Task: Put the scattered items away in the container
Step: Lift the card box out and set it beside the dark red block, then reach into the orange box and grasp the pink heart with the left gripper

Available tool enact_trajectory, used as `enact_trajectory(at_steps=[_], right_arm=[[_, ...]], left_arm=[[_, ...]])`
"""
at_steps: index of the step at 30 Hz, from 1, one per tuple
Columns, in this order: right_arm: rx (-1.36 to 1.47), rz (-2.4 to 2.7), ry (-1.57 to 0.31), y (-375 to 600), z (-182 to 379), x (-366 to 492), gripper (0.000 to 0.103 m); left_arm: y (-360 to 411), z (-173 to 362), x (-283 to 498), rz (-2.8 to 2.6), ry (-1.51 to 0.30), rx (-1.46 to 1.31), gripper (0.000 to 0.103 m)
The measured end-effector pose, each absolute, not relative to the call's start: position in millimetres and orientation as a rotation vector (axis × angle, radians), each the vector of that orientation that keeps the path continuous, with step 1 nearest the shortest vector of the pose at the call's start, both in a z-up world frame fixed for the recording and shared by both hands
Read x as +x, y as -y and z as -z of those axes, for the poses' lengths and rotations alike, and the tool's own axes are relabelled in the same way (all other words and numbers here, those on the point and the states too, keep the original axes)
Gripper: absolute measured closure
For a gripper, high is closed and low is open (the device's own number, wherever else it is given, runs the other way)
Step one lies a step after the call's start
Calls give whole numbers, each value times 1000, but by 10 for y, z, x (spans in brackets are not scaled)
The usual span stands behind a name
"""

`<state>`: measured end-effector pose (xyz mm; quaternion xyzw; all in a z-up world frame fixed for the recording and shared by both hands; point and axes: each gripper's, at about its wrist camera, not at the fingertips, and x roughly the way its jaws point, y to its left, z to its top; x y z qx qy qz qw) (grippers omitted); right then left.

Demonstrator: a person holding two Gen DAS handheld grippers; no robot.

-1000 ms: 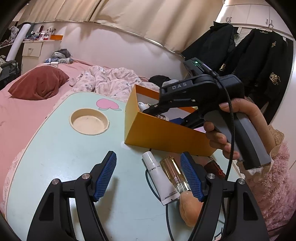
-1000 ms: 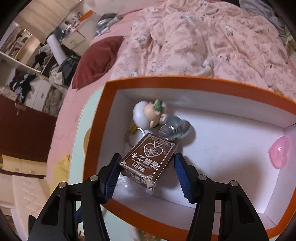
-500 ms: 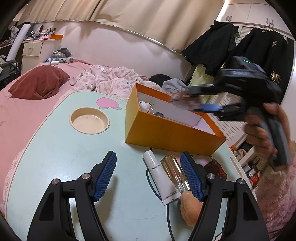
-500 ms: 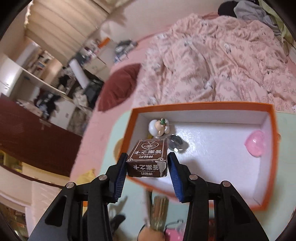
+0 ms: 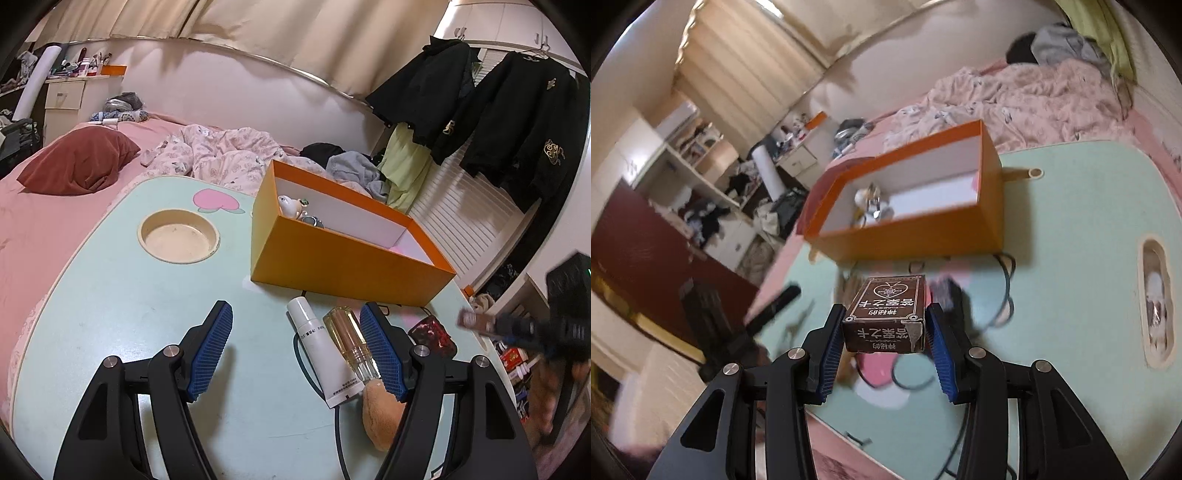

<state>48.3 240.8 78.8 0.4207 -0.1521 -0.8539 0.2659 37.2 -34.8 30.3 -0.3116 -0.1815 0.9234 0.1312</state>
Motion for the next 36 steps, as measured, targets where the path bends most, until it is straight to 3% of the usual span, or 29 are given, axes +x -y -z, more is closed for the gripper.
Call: enact_trajectory(at_steps=[10,12,17,25,29,36], right_arm=[[1159,2307,132,-1995,-417,677,58],[1091,2329,152,-2037,-442,707,41],[937,2385,257,-2281,-622,713,34],[953,2512,370,-2495,-379,429,33],[969,2488,308,-2410,-349,418,33],[951,2478,253,-2368,-308,478,33]], left_arm=[[324,-313,390,-2713,501,-902,31],[324,-313,394,-2712,497,-905,31],[322,-309,392,-2706,502,-906,31],[276,-327,379,-2725,467,-920,31],[168,-459,312,-2713,455,-947,31],[-631,-1238,-50,-2641,162,-972,31]])
